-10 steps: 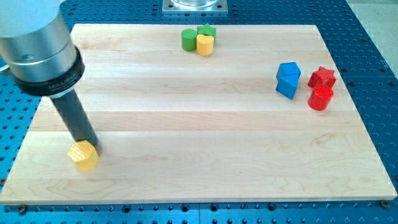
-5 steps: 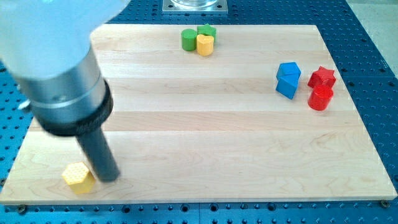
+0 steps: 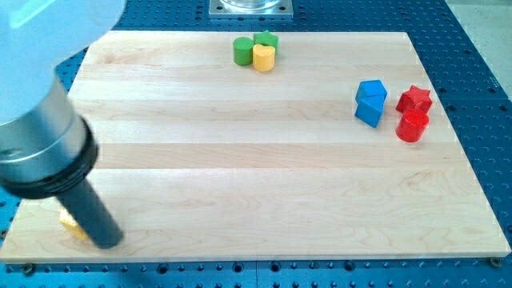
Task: Move the hexagon to the bottom left of the board
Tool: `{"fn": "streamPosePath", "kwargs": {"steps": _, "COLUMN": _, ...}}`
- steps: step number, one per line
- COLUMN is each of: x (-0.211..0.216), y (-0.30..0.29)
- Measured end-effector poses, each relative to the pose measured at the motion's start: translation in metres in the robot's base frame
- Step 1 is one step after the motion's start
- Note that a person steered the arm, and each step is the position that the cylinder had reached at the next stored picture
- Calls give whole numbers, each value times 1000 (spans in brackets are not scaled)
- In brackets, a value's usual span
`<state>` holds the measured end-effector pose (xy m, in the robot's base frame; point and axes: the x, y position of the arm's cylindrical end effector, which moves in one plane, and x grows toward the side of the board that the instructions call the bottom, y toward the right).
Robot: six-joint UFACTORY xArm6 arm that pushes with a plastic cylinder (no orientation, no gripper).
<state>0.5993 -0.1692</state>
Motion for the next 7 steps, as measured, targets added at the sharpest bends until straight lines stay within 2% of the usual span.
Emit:
{"fn": "streamPosePath", "kwargs": {"steps": 1, "x": -1, "y": 2}}
{"fn": "streamPosePath", "kwargs": {"steps": 2, "x": -22, "y": -1}}
{"fn": "streamPosePath", "kwargs": {"steps": 6, "x": -24, "y": -32}}
{"fn": "streamPosePath", "kwargs": {"steps": 7, "x": -51, "y": -20}}
